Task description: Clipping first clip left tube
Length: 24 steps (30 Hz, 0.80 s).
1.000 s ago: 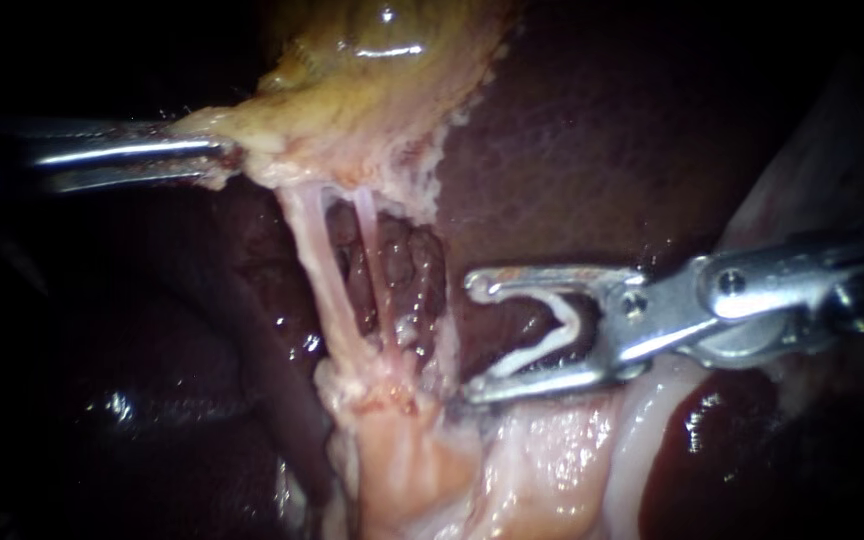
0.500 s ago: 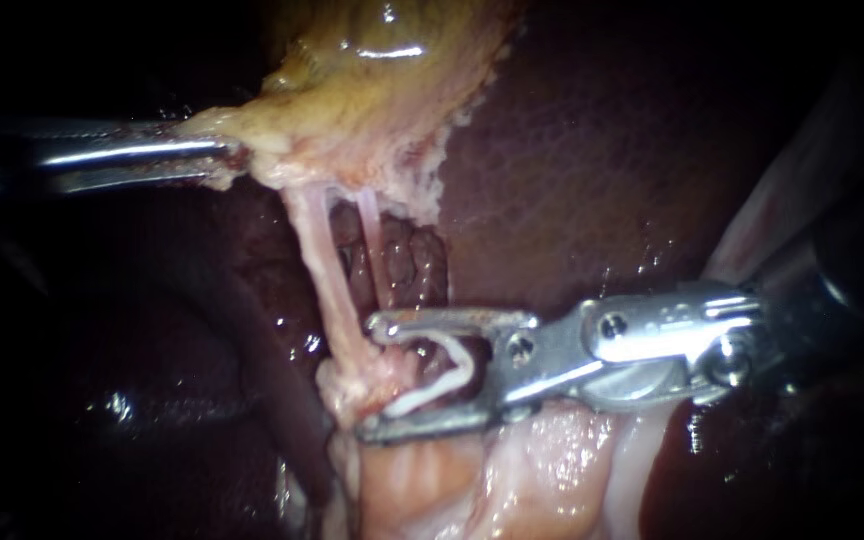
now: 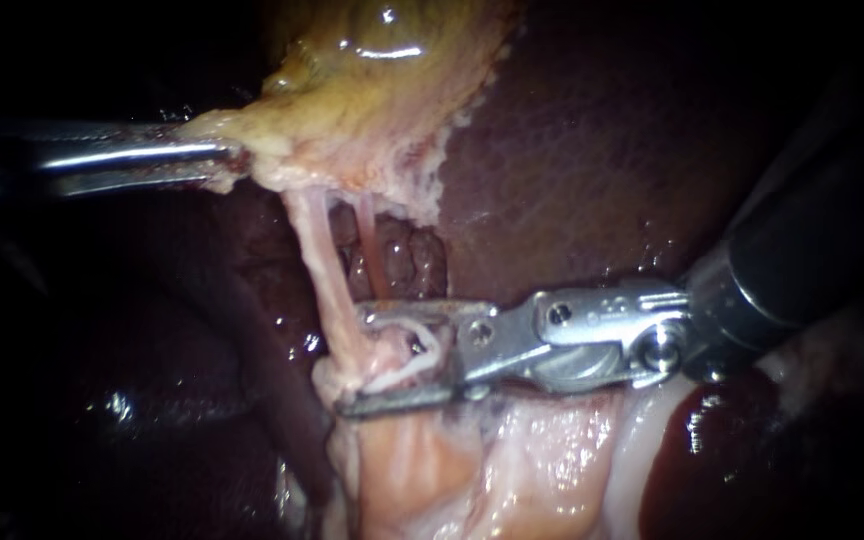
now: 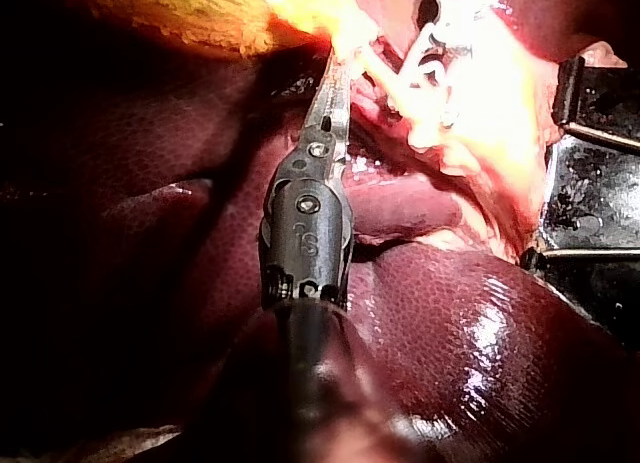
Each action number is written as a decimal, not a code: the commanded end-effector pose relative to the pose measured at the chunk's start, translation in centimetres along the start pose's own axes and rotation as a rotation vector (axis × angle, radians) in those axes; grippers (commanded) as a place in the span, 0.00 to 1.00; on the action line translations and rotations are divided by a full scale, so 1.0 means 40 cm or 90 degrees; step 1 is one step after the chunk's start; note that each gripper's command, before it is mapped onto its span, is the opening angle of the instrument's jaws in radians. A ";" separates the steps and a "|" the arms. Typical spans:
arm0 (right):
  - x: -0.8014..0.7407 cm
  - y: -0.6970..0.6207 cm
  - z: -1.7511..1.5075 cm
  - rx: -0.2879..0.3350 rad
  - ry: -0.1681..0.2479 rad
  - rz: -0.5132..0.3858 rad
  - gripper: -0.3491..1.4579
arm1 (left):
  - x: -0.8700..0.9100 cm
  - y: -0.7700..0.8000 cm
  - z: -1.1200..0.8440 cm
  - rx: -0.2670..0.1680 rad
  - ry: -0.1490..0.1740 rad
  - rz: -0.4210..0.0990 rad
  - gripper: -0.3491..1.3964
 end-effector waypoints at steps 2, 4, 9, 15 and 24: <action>0.0000 0.0008 0.0007 0.002 0.000 0.001 0.47 | 0.0001 0.0001 0.0000 0.000 0.000 0.000 0.00; 0.0008 0.0010 0.0022 0.009 0.000 0.002 0.47 | 0.0001 0.0002 0.0001 0.000 0.000 0.000 0.00; 0.0041 -0.0002 0.0070 0.022 0.017 0.002 0.47 | 0.0001 0.0003 0.0004 0.001 0.000 0.000 0.00; 0.0073 -0.0025 0.0124 0.033 0.031 -0.001 0.47 | 0.0002 0.0003 0.0004 0.001 0.000 0.000 0.00; 0.0098 -0.0086 0.0122 0.066 0.044 0.014 0.47 | 0.0001 0.0002 0.0002 0.000 0.000 0.000 0.00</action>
